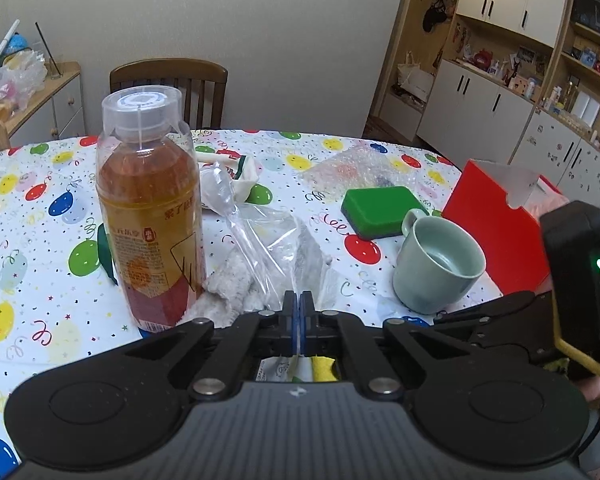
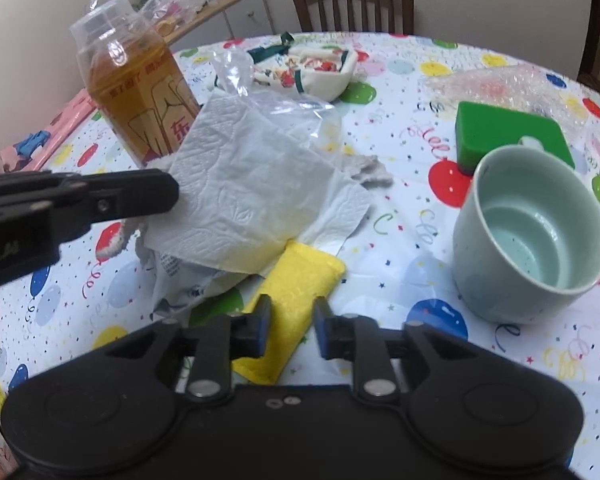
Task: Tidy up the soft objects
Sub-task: 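Lift the yellow sponge with the right tool while the left tool holds the tissue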
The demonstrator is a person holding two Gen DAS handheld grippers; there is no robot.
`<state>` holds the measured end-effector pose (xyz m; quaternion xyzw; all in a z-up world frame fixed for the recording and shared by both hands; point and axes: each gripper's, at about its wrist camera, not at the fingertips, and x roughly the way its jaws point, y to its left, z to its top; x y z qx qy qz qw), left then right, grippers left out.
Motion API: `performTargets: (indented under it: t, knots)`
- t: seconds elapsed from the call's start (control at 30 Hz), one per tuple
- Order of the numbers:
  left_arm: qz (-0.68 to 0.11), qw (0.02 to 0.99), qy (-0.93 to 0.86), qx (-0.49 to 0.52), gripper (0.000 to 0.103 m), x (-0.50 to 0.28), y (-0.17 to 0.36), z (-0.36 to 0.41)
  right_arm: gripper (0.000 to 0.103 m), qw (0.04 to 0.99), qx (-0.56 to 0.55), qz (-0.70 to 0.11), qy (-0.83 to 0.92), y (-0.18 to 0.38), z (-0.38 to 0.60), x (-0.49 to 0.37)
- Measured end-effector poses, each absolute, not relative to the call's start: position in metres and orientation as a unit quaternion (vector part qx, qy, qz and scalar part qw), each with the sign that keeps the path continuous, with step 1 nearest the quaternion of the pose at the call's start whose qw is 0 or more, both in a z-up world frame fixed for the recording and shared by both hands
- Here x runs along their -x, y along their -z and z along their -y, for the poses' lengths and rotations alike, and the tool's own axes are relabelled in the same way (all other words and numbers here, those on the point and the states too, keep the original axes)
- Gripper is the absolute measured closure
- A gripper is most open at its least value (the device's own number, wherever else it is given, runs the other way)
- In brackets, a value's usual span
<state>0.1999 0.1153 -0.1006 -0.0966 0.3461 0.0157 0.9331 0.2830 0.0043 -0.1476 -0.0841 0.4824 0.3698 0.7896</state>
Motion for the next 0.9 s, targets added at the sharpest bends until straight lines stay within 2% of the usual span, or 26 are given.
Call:
performTargets:
  t: [0.1,0.17,0.2,0.33,0.5,0.6,0.63,0.67,0.8,0.83,0.9]
  knots:
    - [-0.346,0.933,-0.014,0.095,0.102,-0.198,0.101,-0.113,0.067,0.789,0.088,-0.483,-0.368,0.148,-0.008,-0.282]
    - [-0.347,0.933,-0.012,0.096,0.102,-0.197,0.103,-0.112,0.049,0.787,0.093,-0.487,-0.368,0.149,-0.012,-0.281]
    - [-0.348,0.933,-0.011,0.095,0.102,-0.197,0.104,-0.111,0.046,0.787,0.096,-0.488,-0.366,0.150,-0.014,-0.281]
    - [-0.351,0.931,-0.009,0.097,0.102,-0.197,0.107,-0.111,0.046,0.788,0.108,-0.485,-0.363,0.154,-0.020,-0.277]
    - [-0.349,0.931,-0.008,0.103,0.102,-0.196,0.107,-0.111,0.051,0.793,0.120,-0.477,-0.359,0.153,-0.025,-0.274]
    - [-0.348,0.931,-0.005,0.109,0.102,-0.196,0.106,-0.111,0.059,0.796,0.119,-0.477,-0.353,0.150,-0.020,-0.274]
    - [-0.347,0.931,-0.005,0.111,0.102,-0.195,0.105,-0.111,0.065,0.799,0.115,-0.474,-0.352,0.148,-0.016,-0.274]
    - [-0.346,0.932,-0.004,0.112,0.102,-0.195,0.104,-0.110,0.078,0.801,0.107,-0.471,-0.353,0.145,-0.012,-0.274]
    - [-0.341,0.934,-0.005,0.110,0.102,-0.194,0.101,-0.108,0.086,0.798,0.091,-0.477,-0.357,0.138,0.001,-0.280]
    - [-0.340,0.934,-0.007,0.111,0.102,-0.193,0.101,-0.109,0.098,0.799,0.096,-0.476,-0.355,0.138,0.002,-0.280]
    - [-0.339,0.934,-0.013,0.112,0.102,-0.192,0.100,-0.109,0.098,0.795,0.096,-0.480,-0.359,0.140,0.005,-0.281]
